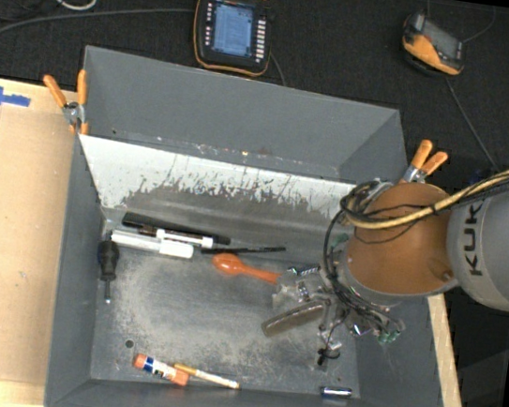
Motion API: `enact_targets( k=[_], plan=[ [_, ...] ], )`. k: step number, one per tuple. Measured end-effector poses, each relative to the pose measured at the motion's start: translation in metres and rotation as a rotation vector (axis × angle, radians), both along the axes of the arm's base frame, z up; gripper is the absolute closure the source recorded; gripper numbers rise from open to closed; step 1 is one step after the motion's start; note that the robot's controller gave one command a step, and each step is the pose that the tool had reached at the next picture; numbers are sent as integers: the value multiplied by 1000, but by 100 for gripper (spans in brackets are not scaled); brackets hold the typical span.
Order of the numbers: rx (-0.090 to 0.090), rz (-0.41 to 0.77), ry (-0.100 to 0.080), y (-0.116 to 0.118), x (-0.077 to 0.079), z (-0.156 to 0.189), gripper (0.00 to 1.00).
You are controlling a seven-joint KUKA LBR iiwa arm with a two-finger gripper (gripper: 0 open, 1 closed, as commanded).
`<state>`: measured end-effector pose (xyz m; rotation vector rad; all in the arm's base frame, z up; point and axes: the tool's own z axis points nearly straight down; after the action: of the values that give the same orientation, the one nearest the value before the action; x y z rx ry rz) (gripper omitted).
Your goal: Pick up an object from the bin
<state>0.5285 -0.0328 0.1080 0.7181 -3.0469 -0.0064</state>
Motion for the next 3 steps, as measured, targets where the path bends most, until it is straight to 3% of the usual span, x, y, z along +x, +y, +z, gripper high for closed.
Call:
enact_targets(
  k=[1,2,3],
  plan=[
    [2,153,-18,3,6,-39,0],
    [2,130,-6,-14,14,-38,100],
    [3,129,-6,-14,14,-38,100]
  ],
)
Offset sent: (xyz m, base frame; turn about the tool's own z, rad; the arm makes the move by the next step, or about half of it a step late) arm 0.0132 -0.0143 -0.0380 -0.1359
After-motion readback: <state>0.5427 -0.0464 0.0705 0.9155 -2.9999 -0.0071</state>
